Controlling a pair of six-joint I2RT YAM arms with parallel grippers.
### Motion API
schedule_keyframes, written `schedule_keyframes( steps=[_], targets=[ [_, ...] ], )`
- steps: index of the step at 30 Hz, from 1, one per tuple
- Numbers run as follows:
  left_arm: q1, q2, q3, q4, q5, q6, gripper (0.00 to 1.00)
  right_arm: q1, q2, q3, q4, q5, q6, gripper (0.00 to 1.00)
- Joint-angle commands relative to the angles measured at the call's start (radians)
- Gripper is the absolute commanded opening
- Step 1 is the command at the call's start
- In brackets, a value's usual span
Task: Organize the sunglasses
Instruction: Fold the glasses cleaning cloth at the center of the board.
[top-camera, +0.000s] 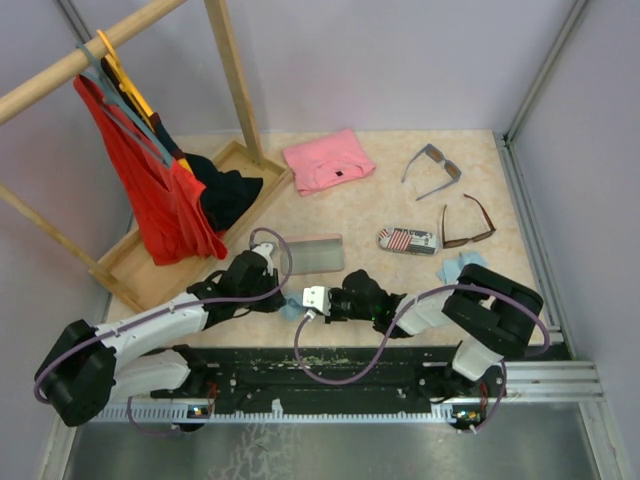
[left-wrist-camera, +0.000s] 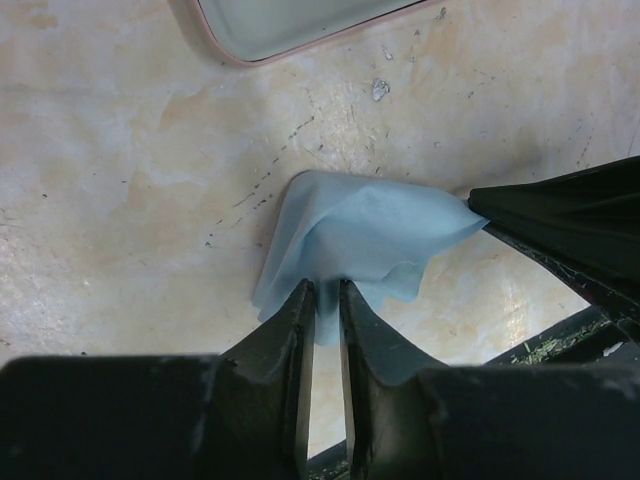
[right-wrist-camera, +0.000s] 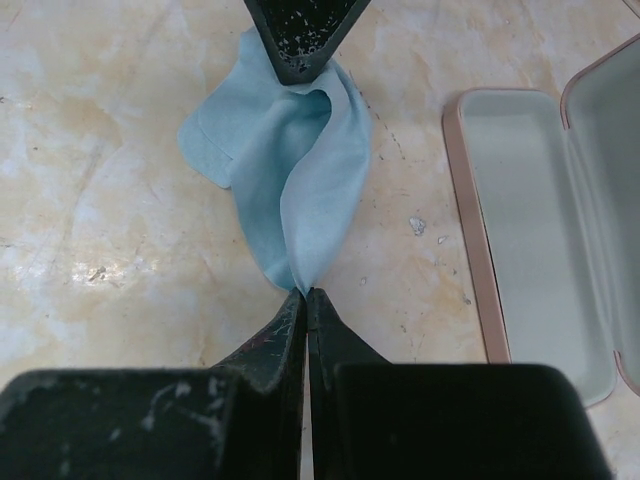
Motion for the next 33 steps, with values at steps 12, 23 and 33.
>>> schedule_keyframes(
  steps=[12,23,33],
  targets=[
    [0.004,-0.021,0.041,-0.037,-0.004,0.014,0.00,0.011,-0.100,0.033,-0.031,0.004,0.043,0.00],
    [-0.009,-0.133,0.114,-0.152,0.076,0.015,0.00,0.024,-0.351,0.084,-0.316,0.042,0.175,0.00],
    [-0.202,-0.181,0.229,-0.297,-0.019,-0.066,0.00,0.091,-0.569,0.193,-0.717,0.119,0.329,0.00]
  ],
)
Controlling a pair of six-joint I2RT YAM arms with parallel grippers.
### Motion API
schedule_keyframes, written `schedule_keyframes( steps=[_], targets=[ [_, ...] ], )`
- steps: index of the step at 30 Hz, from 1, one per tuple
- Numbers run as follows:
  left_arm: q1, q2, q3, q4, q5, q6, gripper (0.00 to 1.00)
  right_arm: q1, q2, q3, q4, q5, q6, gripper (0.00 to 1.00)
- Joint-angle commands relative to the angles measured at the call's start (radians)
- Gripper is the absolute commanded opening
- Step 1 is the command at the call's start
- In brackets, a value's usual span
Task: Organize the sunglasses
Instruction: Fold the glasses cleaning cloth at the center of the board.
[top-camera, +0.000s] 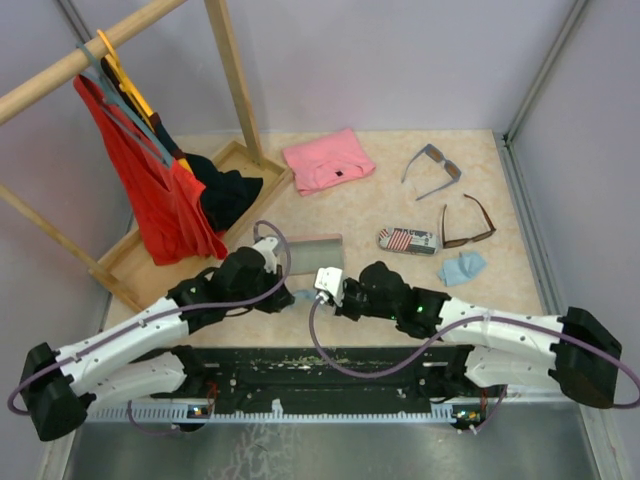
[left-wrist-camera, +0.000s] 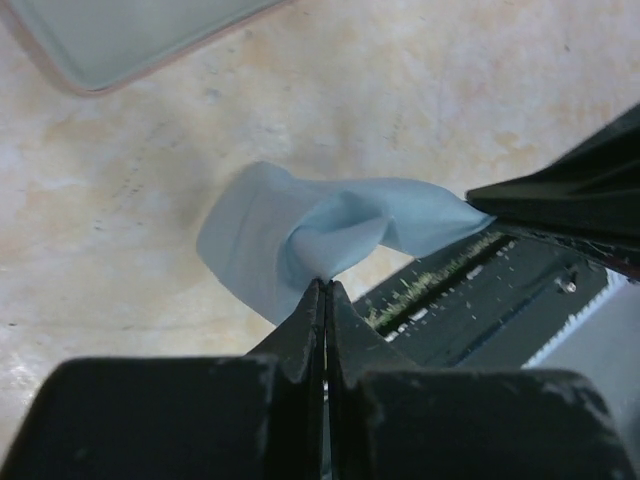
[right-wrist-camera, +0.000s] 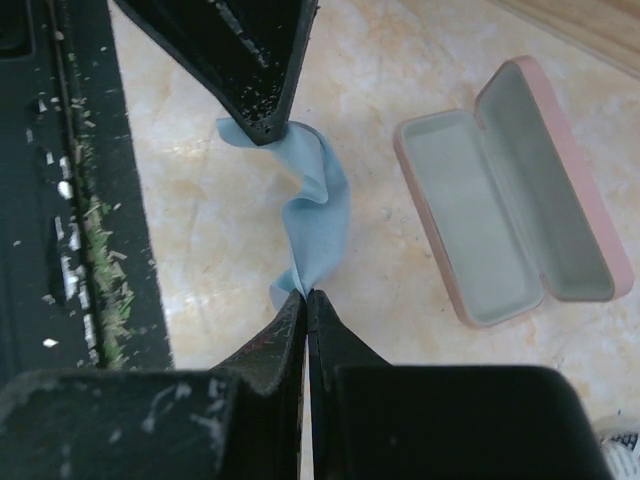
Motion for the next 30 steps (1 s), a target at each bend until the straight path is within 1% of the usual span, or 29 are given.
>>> schedule_keyframes(
  steps=[1,4,9,12,15,17,20,21,24,26,28,30],
  targets=[
    [-0.133,-0.010,0.084,-0.109,-0.102,-0.068,0.00,0.043,-0.090,0.106,-0.233,0.042,0.127,0.00],
    [-0.197,-0.010,0.108,-0.157,-0.153,-0.122,0.00,0.069,-0.103,0.161,-0.364,0.057,0.219,0.00],
    [-0.236,-0.059,0.106,-0.217,-0.174,-0.181,0.00,0.117,-0.111,0.224,-0.554,0.078,0.384,0.00],
    [-0.251,-0.089,0.104,-0.248,-0.164,-0.199,0.00,0.133,-0.115,0.241,-0.606,0.055,0.479,0.00],
    [-0.254,-0.094,0.079,-0.255,-0.164,-0.199,0.00,0.133,-0.093,0.258,-0.652,0.079,0.560,0.00],
    [-0.254,-0.082,0.044,-0.216,-0.185,-0.183,0.00,0.132,-0.058,0.260,-0.653,0.106,0.586,0.00],
    [-0.254,-0.035,-0.017,-0.050,-0.186,-0.124,0.00,0.130,0.026,0.266,-0.644,0.190,0.602,0.00],
    [-0.254,-0.010,-0.023,-0.022,-0.193,-0.111,0.00,0.128,0.057,0.274,-0.642,0.209,0.600,0.00],
    [-0.251,0.099,0.004,-0.004,-0.273,-0.100,0.00,0.118,0.139,0.293,-0.620,0.267,0.580,0.00],
    [-0.249,0.153,0.023,0.011,-0.332,-0.078,0.00,0.094,0.176,0.290,-0.573,0.295,0.563,0.00],
    [-0.237,0.185,0.029,0.052,-0.357,-0.044,0.00,0.056,0.197,0.282,-0.529,0.310,0.552,0.00],
    [-0.210,0.204,0.024,0.104,-0.351,-0.008,0.00,0.021,0.203,0.271,-0.489,0.342,0.541,0.00]
  ],
)
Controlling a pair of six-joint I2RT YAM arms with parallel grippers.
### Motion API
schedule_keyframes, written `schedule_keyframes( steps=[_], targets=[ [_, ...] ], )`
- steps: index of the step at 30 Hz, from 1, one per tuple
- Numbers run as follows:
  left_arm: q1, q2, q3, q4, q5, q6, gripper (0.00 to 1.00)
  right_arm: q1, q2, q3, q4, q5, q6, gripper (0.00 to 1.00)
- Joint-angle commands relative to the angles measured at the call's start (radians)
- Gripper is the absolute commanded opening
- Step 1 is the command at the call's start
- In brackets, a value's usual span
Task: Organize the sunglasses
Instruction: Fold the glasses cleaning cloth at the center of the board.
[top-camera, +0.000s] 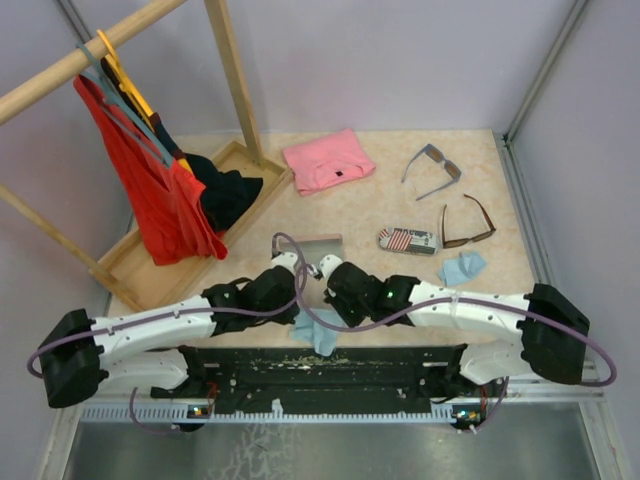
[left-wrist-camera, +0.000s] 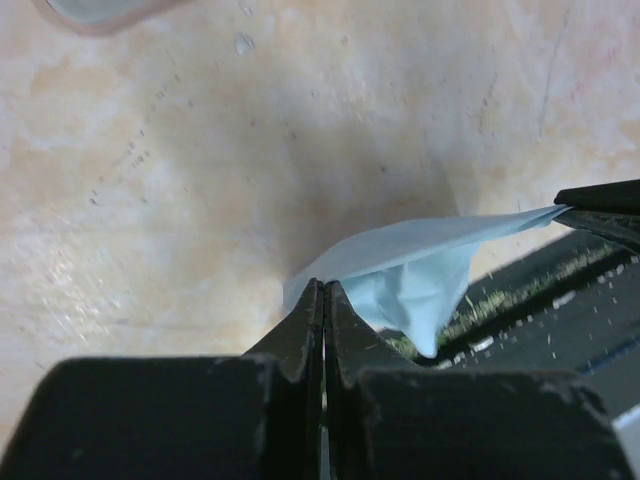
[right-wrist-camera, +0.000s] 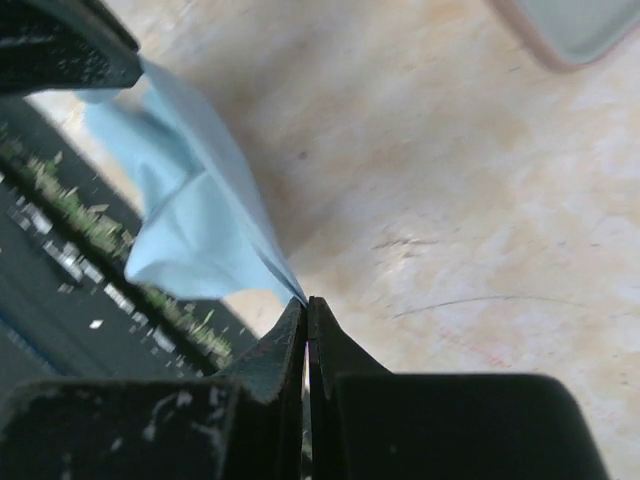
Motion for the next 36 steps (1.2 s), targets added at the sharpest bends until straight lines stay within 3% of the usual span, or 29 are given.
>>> schedule_keyframes(
  steps=[1,8,15,36],
  targets=[
    [0.047,0.037,0.026,0.120,-0.067,0.125,0.00,-0.076,0.014,0.020,0.103,0.110,-0.031,0.00],
    [0.162,0.122,-0.005,0.304,0.046,0.255,0.00,-0.168,0.045,-0.019,0.232,0.048,-0.075,0.00],
    [0.216,0.180,-0.027,0.374,0.080,0.307,0.00,-0.193,0.126,-0.044,0.308,0.068,-0.122,0.00],
    [0.223,0.145,-0.084,0.363,0.158,0.339,0.00,-0.182,0.100,-0.047,0.218,-0.048,-0.102,0.00]
  ],
)
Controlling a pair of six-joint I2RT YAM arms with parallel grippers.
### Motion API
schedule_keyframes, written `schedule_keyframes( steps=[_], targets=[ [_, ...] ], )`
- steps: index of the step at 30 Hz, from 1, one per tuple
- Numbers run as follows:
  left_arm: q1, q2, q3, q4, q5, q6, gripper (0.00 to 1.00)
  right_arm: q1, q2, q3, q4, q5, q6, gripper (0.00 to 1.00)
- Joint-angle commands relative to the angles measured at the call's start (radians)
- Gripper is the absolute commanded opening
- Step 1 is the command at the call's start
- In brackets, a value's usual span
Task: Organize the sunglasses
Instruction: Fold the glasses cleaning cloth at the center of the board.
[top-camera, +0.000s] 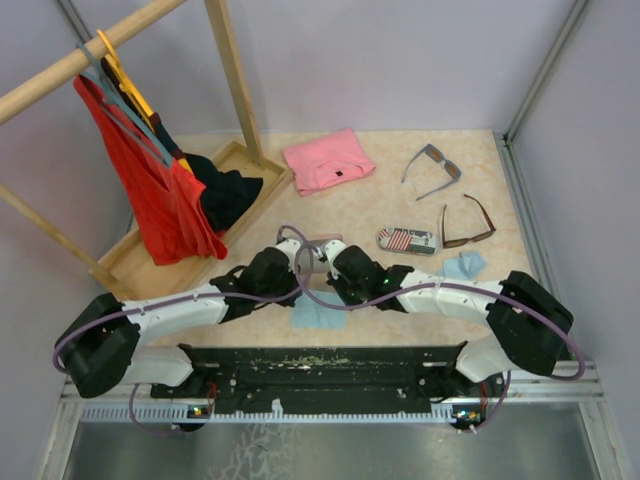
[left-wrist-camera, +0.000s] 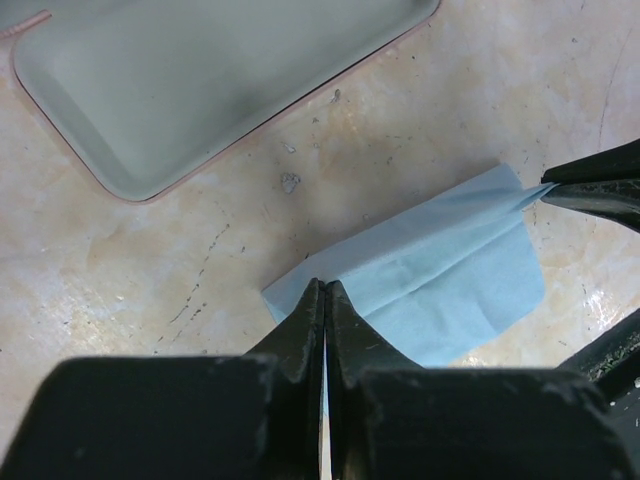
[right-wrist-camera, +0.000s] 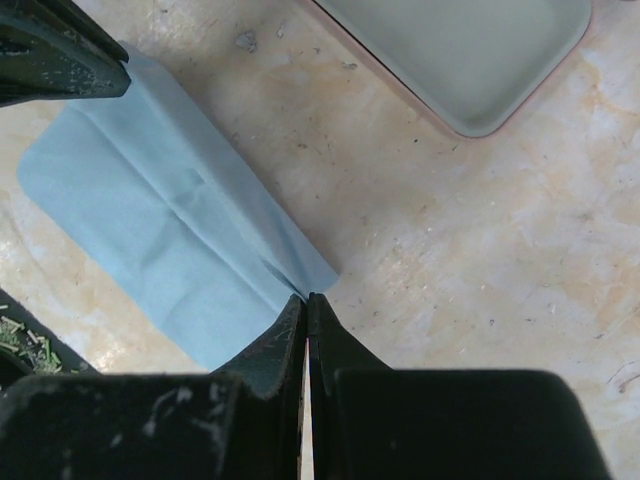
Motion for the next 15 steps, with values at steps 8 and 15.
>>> schedule_keyframes(
  steps=[8,15],
  targets=[
    [-0.001,-0.065,-0.031,-0.052,0.013,0.023,0.00,0.030,-0.028,0.005,-0.085,-0.051,-0.001,0.00],
    [-0.005,-0.052,-0.037,-0.062,0.048,0.021,0.00,0.039,-0.011,0.007,-0.112,-0.042,-0.003,0.00]
  ],
)
